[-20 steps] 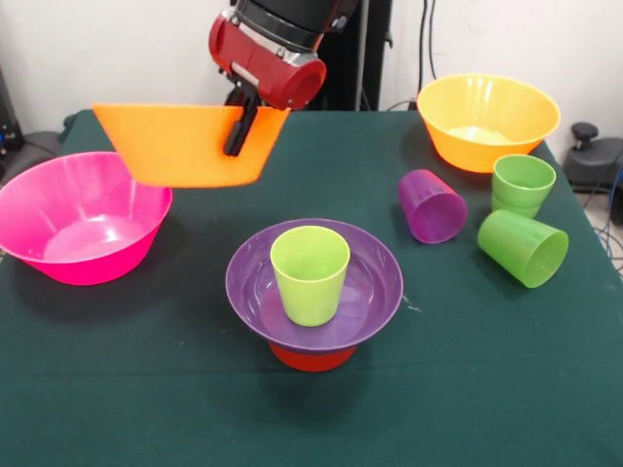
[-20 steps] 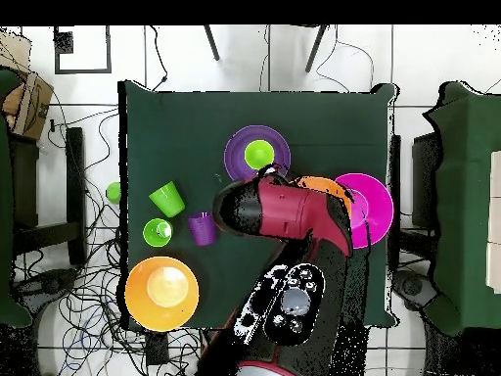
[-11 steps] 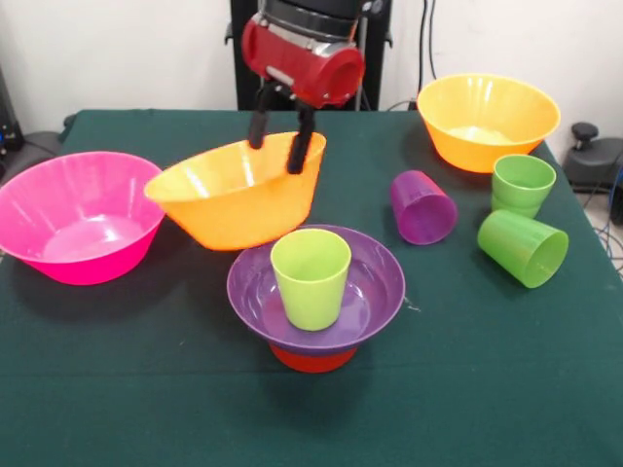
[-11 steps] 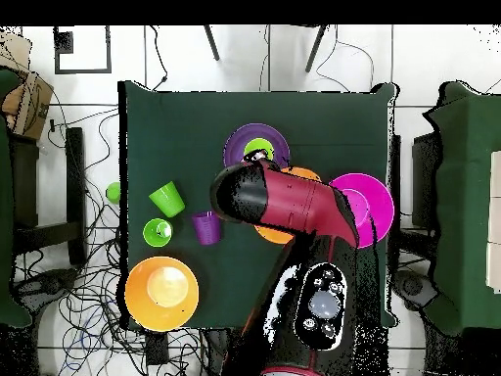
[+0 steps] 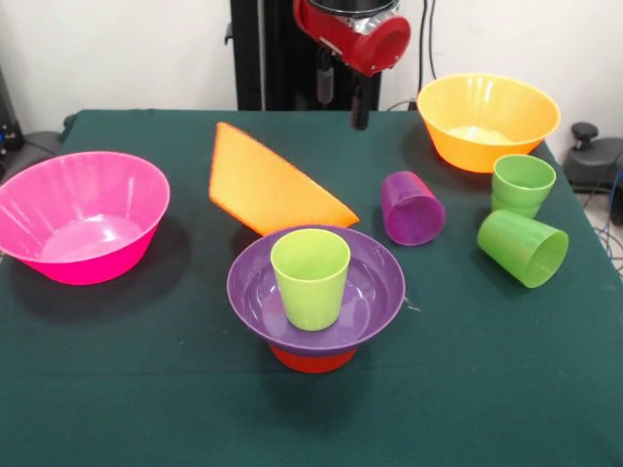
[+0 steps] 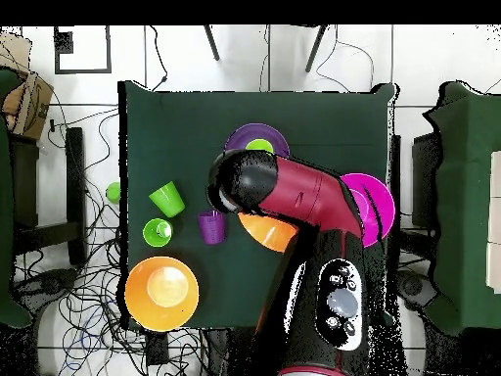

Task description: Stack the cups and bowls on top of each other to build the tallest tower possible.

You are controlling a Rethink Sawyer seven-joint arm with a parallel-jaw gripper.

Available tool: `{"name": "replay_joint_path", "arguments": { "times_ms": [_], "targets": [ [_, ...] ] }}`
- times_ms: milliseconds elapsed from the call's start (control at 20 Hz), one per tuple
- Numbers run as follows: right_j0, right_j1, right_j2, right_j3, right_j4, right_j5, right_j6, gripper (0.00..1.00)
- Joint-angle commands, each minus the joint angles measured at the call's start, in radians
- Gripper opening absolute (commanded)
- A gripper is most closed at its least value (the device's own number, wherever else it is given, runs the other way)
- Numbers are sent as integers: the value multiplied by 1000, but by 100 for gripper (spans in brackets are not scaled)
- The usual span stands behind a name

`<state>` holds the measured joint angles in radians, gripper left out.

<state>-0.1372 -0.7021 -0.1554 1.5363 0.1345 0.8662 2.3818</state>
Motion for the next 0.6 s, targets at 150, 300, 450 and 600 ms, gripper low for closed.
{"name": "replay_joint_path", "arguments": {
  "times_ms": [150, 300, 450, 600],
  "targets": [
    [-16, 30, 149, 32, 14, 49, -42, 100],
    [-7, 27, 145, 49, -3, -47, -30, 100],
    [16, 40, 115, 59, -80, -193, -24, 100],
    [44, 47, 74, 77, -159, -331, -12, 100]
  ]
}}
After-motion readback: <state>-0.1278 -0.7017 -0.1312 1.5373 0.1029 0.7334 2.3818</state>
